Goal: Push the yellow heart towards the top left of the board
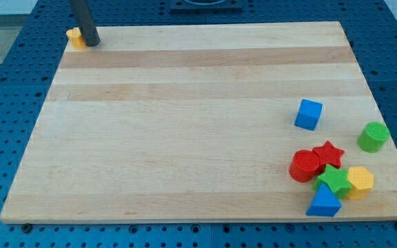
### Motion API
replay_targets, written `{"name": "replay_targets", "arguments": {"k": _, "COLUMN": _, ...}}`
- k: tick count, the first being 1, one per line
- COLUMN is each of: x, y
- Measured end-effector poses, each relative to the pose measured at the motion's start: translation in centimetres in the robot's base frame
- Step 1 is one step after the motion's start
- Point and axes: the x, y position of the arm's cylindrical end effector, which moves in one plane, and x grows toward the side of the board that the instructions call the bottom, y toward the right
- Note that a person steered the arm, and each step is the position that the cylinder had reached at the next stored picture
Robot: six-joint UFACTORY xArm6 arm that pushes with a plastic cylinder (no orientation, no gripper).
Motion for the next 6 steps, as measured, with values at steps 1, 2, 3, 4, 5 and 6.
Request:
{"name": "replay_targets", "arguments": {"k": 1, "x": 3.3, "y": -1.9}}
{"name": "replay_targets", "arguments": {"k": 2, "x": 2.7, "y": -5.8}}
{"name": "replay_targets", "arguments": {"k": 3, "x": 1.7, "y": -4.1}}
{"name": "replay_targets", "arguments": {"k": 4, "x": 0.0, "y": -2.0}}
{"name": "replay_targets", "arguments": {"k": 5, "x": -0.6, "y": -2.0}}
{"name": "replay_targets", "arguments": {"k": 6, "x": 4.2, "y": 1.0}}
